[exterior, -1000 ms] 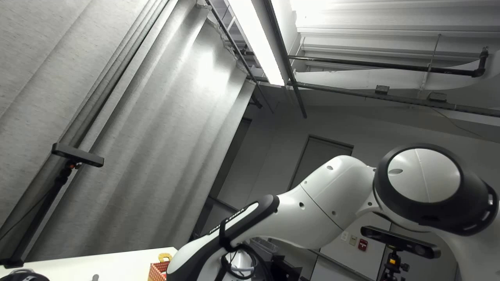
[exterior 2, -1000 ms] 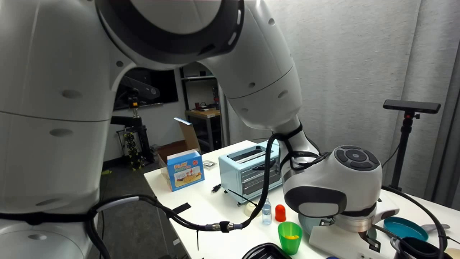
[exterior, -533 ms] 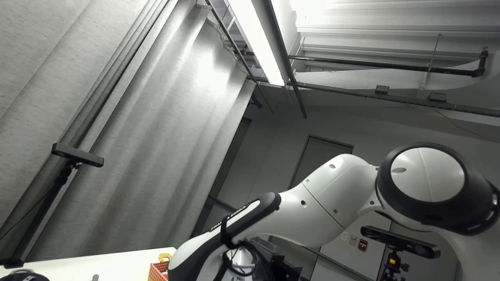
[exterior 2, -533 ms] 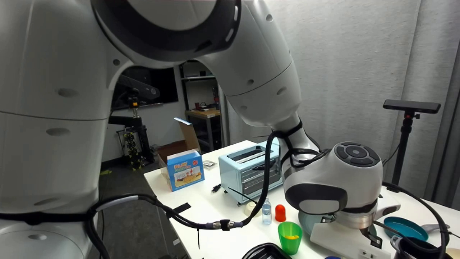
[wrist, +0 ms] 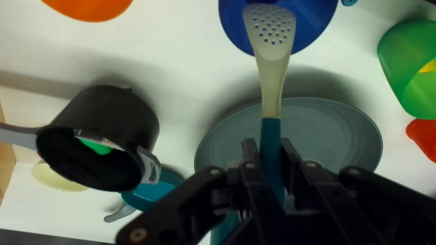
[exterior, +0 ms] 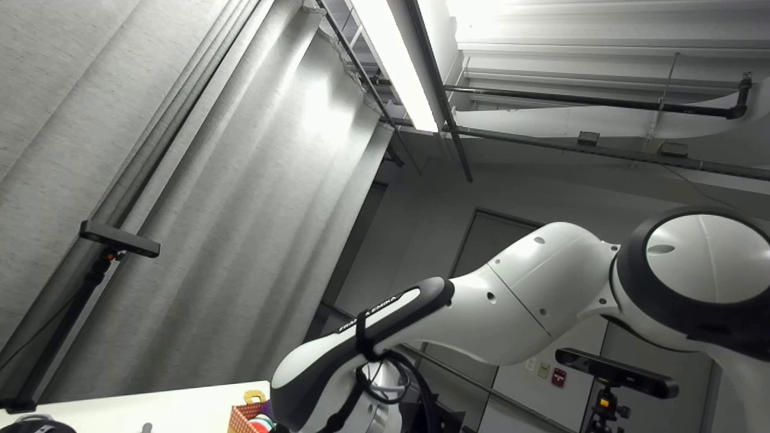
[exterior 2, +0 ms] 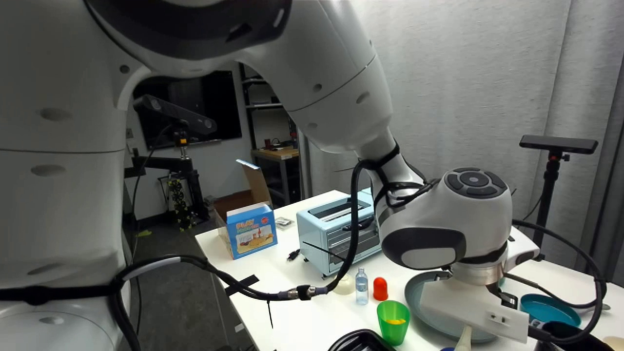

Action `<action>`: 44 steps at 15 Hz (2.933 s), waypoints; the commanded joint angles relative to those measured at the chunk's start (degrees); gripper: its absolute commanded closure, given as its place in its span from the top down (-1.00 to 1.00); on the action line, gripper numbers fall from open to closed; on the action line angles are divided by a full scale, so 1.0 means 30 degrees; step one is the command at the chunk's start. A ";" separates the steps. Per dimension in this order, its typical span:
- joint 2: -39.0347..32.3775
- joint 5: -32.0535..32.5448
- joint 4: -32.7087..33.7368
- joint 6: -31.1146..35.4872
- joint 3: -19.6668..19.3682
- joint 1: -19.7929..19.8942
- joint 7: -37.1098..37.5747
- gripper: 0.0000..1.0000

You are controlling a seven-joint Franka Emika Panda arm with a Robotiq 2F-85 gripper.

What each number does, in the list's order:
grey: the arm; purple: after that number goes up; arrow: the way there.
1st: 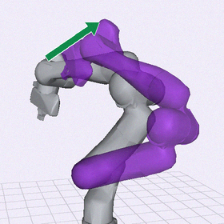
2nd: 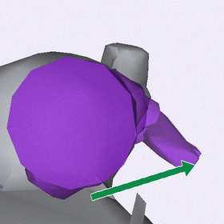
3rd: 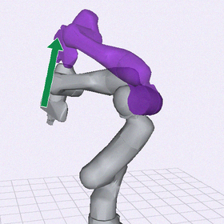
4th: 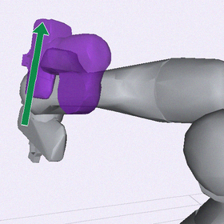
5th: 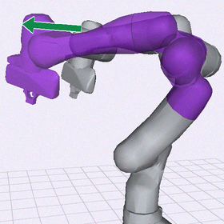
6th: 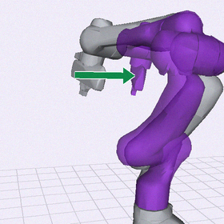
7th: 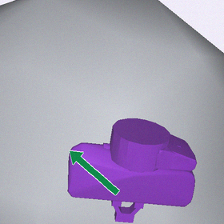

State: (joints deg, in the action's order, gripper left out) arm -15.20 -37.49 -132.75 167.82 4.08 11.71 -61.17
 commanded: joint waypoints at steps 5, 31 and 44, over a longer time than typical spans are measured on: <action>0.3039 0.0962 -0.1242 0.0509 -0.0569 -0.0296 0.0659 -0.90; 0.2186 0.2750 0.0483 -0.0163 -0.3873 0.0557 0.0373 -0.90; 0.0141 0.1588 0.1253 -0.0158 -0.3717 0.0670 0.0317 -0.90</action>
State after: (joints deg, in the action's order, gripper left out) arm -13.72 -31.57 -130.23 167.77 -7.40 13.15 -60.32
